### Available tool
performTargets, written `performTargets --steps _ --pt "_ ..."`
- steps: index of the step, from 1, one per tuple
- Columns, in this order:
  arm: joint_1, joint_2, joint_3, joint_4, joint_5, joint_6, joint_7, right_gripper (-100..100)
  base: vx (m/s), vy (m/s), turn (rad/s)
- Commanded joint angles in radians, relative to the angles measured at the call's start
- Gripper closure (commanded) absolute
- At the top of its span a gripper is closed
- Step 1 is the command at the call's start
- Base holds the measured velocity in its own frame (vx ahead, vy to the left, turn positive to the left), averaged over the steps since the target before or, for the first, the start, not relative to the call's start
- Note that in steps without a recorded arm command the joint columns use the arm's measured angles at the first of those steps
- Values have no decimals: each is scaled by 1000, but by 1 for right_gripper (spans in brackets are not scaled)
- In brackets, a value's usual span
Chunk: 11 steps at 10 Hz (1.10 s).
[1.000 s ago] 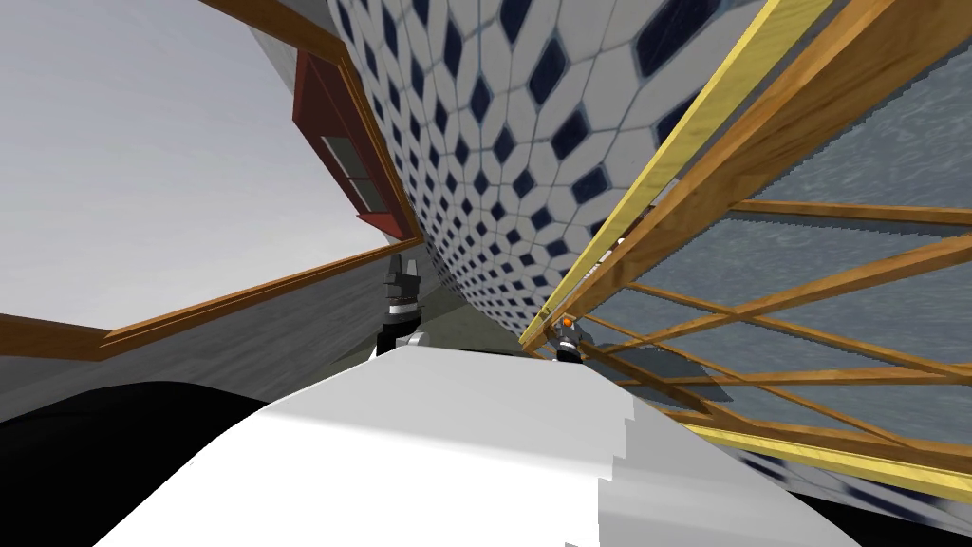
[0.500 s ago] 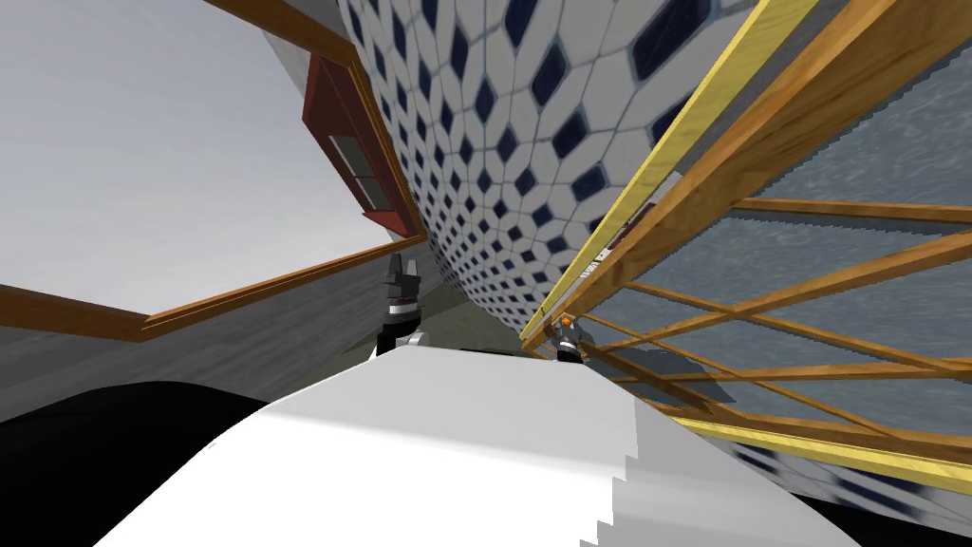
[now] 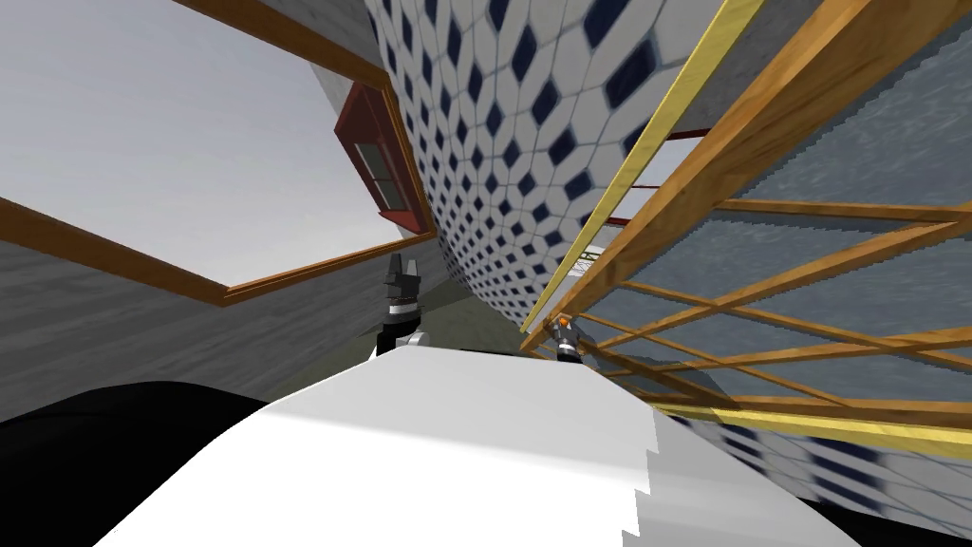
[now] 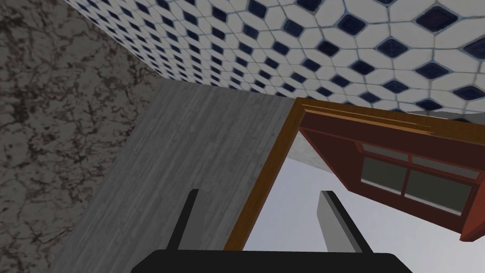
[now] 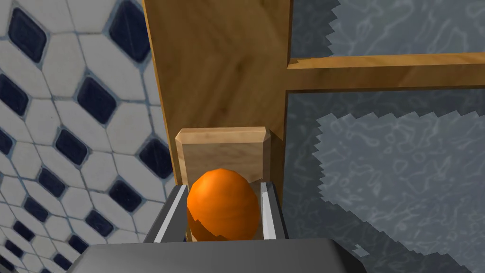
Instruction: Pull the door open
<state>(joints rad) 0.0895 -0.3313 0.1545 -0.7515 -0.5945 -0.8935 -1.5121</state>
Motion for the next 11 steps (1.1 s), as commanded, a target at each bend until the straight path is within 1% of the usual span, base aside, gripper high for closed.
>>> performTargets --steps 1,2,3,5,6,9,10,11 --pt "2 -9 22 -6 11 -3 -21 100 -236 -23 75" --pt "4 -6 13 -6 6 1 -11 100 -112 -13 28" --pt "16 -17 35 -12 17 -7 -31 100 -159 -6 73" --pt "27 -32 57 -19 29 -18 -52 100 -240 -16 92" --pt "36 -45 75 -25 38 -28 -69 100 -244 -32 113" --pt "57 -73 116 -39 60 -50 -108 100 -262 -27 94" --pt "50 -68 107 -34 55 -42 -98 100 -115 -10 23" --pt "68 -86 134 -32 69 -68 -126 100 -189 -50 137"
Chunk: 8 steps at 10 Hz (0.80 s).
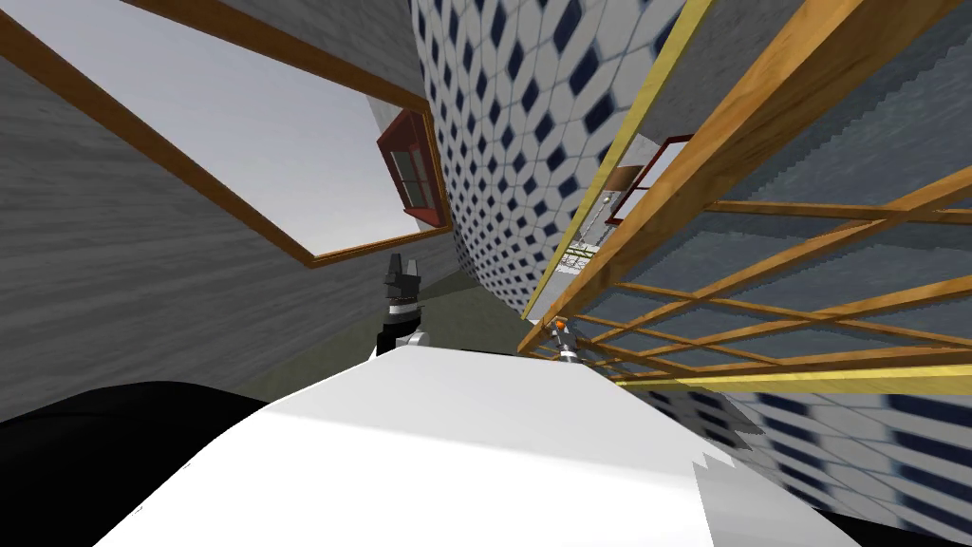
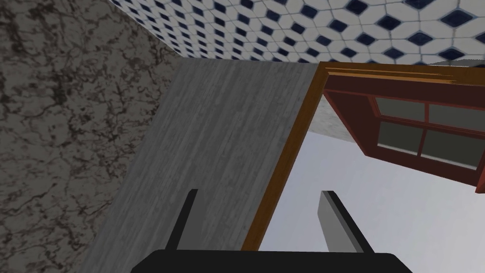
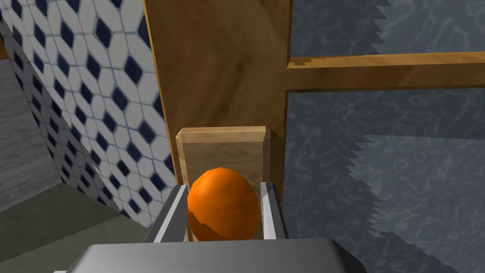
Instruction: Pull the door open
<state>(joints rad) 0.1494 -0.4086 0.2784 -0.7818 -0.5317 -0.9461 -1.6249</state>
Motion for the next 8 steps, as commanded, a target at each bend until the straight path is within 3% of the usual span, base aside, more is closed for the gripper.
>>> performTargets --steps 1,6,7,8 --pt "11 -13 16 -2 8 -21 -19 100 -256 -42 133" --pt "55 -72 83 -5 43 -95 -92 100 -258 -34 110" --pt "44 -65 76 7 40 -88 -85 100 -100 -14 11" --pt "51 -72 89 15 46 -103 -98 100 -137 -36 122"
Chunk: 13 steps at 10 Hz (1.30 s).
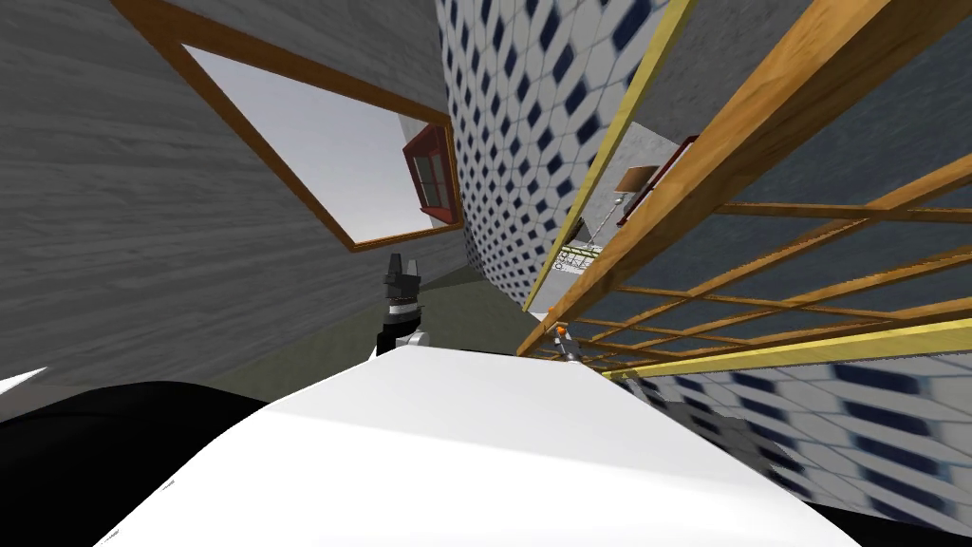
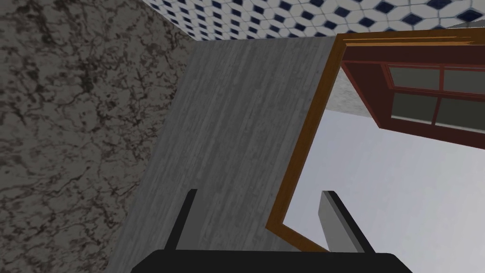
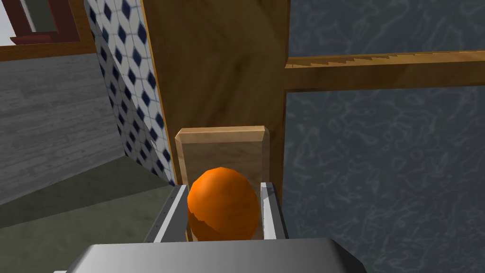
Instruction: Pull the door open
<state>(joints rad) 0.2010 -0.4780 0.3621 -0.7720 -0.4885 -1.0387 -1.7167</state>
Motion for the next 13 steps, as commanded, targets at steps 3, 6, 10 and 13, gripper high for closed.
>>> performTargets --steps 3,6,10,13 --pt "6 -17 21 17 12 -40 -27 100 -212 -44 144" --pt "12 -34 39 30 21 -72 -50 100 -201 -68 141" --pt "20 -45 53 31 28 -88 -62 100 -187 -55 101" --pt "24 -51 65 51 36 -115 -78 100 -170 -43 142"
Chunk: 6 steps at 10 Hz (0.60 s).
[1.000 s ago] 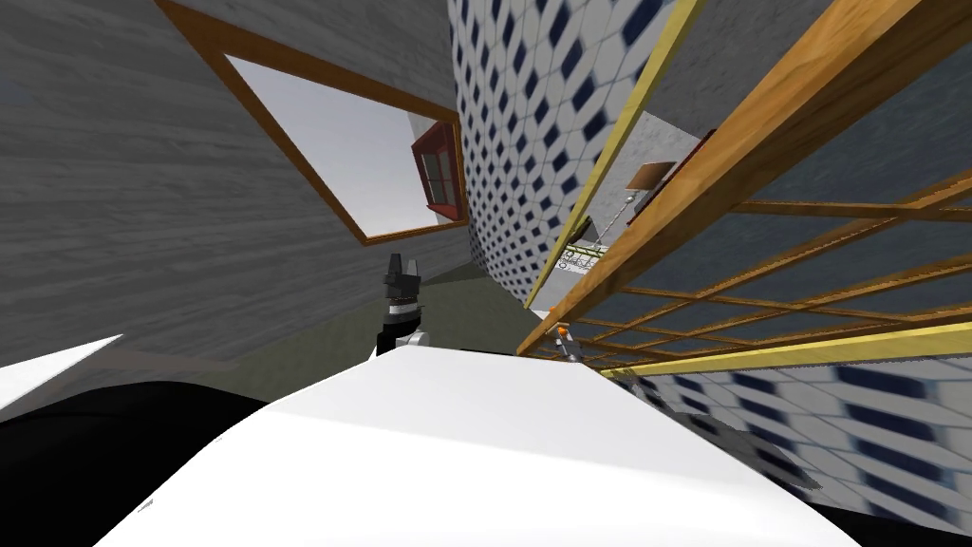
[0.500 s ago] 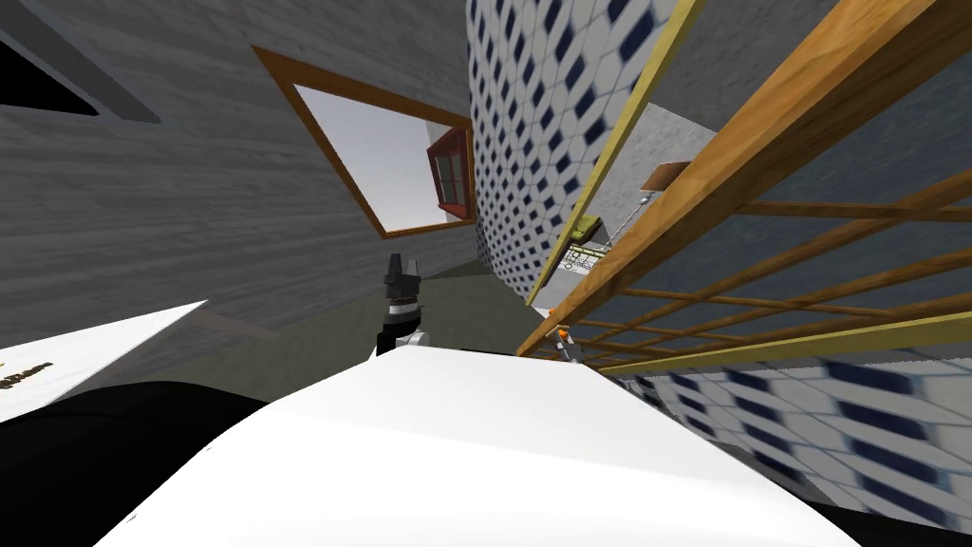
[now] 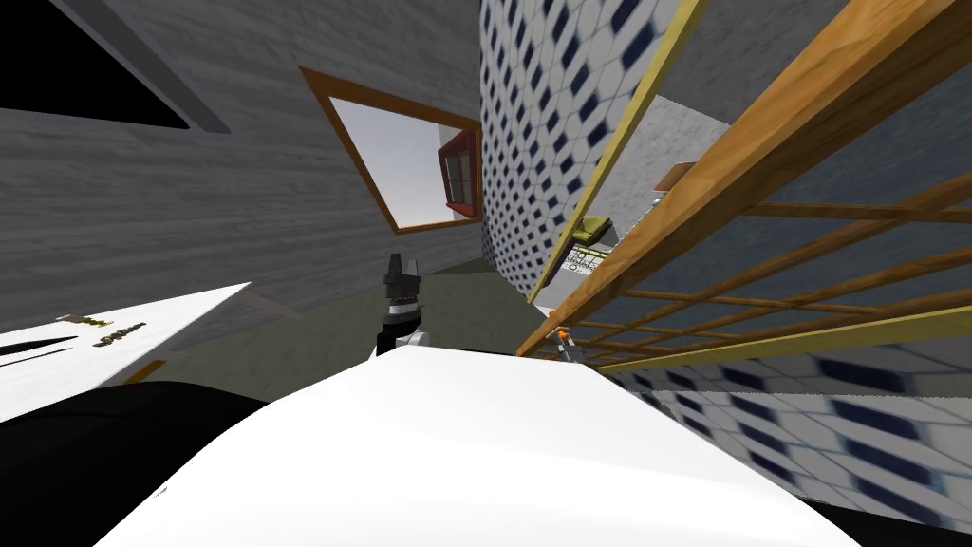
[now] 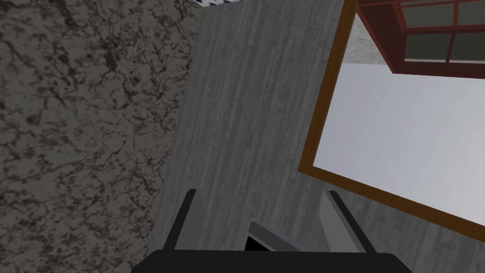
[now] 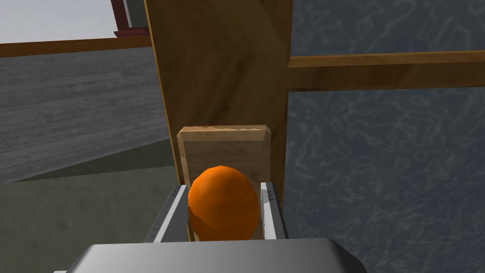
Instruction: Pull the door open
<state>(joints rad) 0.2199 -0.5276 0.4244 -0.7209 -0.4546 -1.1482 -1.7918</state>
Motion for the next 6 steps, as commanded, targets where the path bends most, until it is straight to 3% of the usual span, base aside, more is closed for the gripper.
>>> performTargets --steps 1,6 --pt "6 -5 6 7 4 -16 -7 100 -185 -43 138" --pt "10 -18 22 42 13 -65 -33 100 -197 -55 151"
